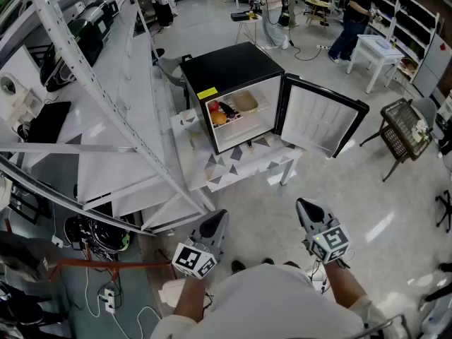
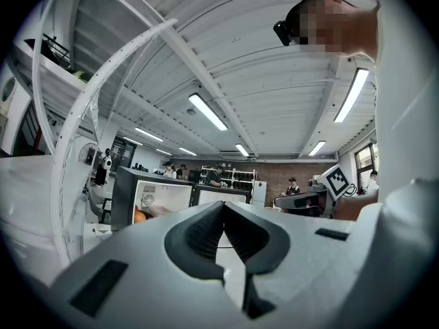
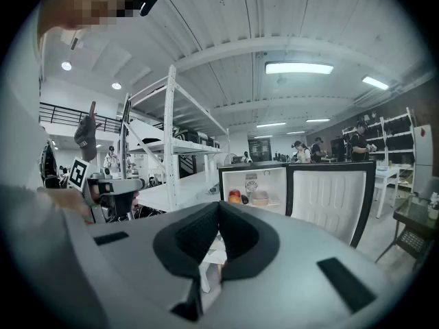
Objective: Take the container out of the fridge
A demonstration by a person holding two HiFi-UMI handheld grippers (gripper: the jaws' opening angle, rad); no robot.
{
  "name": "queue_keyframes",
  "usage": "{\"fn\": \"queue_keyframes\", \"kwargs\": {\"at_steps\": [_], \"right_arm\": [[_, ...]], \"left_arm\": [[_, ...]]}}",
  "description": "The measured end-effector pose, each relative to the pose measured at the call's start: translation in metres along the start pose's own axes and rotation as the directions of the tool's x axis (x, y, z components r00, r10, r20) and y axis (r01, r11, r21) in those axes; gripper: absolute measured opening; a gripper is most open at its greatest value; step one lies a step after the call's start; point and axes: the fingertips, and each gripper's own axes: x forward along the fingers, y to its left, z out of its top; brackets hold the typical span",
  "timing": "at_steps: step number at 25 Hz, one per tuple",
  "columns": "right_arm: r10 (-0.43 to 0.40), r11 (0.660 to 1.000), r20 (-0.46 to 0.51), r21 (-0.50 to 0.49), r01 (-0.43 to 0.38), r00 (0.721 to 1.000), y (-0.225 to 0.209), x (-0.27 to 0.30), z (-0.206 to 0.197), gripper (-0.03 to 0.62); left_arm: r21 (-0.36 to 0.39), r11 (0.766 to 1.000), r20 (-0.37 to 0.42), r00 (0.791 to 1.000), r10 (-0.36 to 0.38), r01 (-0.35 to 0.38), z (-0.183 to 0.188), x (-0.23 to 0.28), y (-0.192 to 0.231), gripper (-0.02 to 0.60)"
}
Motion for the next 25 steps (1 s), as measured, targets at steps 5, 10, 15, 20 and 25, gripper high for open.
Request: {"fn": "queue_keyframes", "kwargs": {"at_steps": [5,10,15,20,25], "right_arm": [[-0.001,1.000,-0.003,-0.001,0.001,1.000,0.000,0.001,0.000,0.006],[-0.001,1.000,-0.003,0.002,0.001,1.000,0.002,0.003,0.001,0.006],[-0.011,1.000,0.003,-0.008,0.011,1.000,0.009,0.006,0.003,0.006],[-0.039,0.999,-0.005,-0.016,0.039,0.999,0.014,0.010,0.001,0.006],[-0.055,0.998,-0.025,-0.013,0.055,0.998,0.024,0.013,-0.006,0.006]], "left_arm": [[0.000,1.000,-0.002,1.000,0.004,-0.004,-0.001,-0.001,0.003,0.003],[0.005,1.000,-0.011,1.000,0.000,0.000,-0.001,-0.002,0.006,0.003],[0.007,1.000,-0.012,1.000,0.002,-0.002,-0.002,-0.007,0.013,0.003],[-0.002,1.000,-0.020,1.000,0.002,-0.002,-0.008,-0.014,0.021,0.003],[-0.015,1.000,-0.027,1.000,0.003,-0.004,-0.014,-0.024,0.031,0.003]]}}
